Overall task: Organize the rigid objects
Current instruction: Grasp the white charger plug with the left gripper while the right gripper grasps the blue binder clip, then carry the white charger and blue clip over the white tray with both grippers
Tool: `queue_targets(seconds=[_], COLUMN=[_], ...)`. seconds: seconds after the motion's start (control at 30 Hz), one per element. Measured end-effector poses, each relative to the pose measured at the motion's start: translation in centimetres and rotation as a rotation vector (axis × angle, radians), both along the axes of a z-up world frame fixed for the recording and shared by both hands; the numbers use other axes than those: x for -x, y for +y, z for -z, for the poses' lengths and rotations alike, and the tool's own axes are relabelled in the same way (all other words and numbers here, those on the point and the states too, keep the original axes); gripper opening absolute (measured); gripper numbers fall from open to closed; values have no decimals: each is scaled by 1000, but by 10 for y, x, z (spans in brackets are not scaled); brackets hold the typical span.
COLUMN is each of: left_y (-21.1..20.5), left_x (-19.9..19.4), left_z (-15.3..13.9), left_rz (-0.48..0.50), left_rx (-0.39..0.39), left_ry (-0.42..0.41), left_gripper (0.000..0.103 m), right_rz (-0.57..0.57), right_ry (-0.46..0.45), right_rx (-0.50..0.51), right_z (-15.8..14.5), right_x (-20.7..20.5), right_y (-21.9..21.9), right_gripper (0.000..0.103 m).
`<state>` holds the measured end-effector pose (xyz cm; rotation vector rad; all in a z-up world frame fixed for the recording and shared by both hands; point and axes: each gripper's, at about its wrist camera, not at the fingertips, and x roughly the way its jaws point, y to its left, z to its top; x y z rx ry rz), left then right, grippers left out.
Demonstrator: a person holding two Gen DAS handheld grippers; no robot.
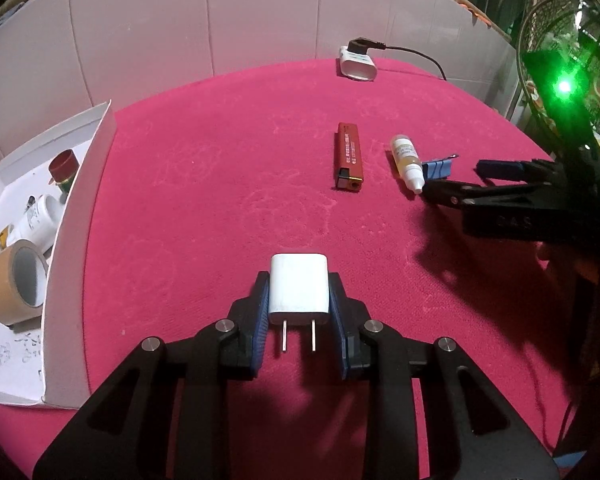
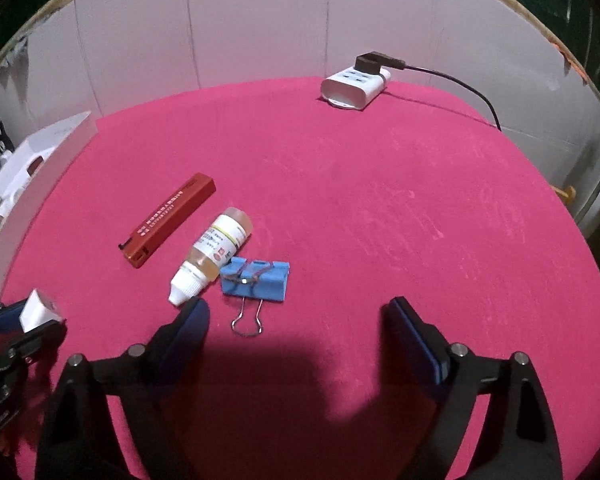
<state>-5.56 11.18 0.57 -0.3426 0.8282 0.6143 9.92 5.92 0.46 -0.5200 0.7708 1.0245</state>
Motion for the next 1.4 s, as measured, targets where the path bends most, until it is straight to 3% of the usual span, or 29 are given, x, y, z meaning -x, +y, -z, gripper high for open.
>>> queue_targets(seconds=[0.37, 0.43, 0.57, 0.6, 0.93, 1.4], left_y=[-2, -2, -3, -3, -3, 8], left_x=[2, 2, 2, 2, 17, 51], left_z=[0, 0, -2, -2, -32, -63], left_rz=[-3, -6, -12, -13, -39, -133], left_rx=[-5, -5, -8, -8, -66, -101], left_ry=[-10, -9, -6, -7, -81, -161], left_gripper=[26, 26, 26, 26, 26, 26], right_rz=[25, 1, -71, -78, -35, -201], right_ry=[0, -6, -32, -38, 102, 95], right_rx=[3, -8, -25, -26, -195, -328], right_z=[0, -2, -5, -6, -24, -75], right_x=[2, 7, 26, 29, 26, 81], right_y=[19, 17, 18, 19, -22, -30], right_gripper=[91, 81, 34, 31, 31, 31])
